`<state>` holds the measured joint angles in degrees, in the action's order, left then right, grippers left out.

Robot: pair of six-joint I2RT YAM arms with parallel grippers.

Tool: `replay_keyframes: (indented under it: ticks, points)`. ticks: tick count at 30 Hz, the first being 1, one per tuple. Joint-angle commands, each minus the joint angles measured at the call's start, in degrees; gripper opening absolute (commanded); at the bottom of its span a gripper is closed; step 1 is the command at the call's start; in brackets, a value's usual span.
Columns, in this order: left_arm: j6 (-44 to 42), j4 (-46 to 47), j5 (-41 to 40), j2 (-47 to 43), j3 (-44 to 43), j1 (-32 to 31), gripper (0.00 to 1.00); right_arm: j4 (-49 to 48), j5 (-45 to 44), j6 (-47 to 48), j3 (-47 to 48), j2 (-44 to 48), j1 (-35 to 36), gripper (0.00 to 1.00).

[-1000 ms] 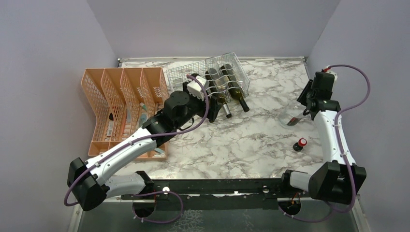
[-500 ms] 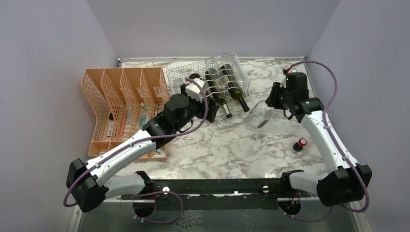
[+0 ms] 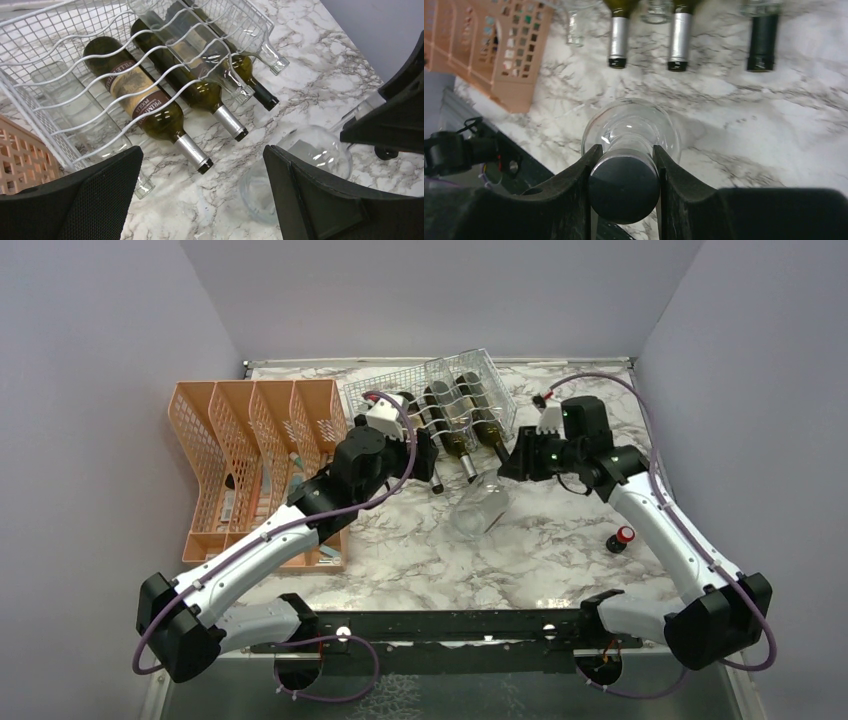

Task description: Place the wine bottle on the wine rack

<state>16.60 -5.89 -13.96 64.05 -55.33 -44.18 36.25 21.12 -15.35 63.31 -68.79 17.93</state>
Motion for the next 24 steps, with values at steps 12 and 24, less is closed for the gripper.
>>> replay_keyframes:
  ticks: [12,24]
  points:
    - [7.9,-9.0,2.1,-1.7,0.9,3.8,0.99,-46.2,1.8,-15.5,-16.2,4.1,18.3,0.01]
    - [9.4,-9.8,1.8,-1.0,3.0,4.8,0.99,-62.7,-5.8,-6.7,-40.2,13.2,24.7,0.01]
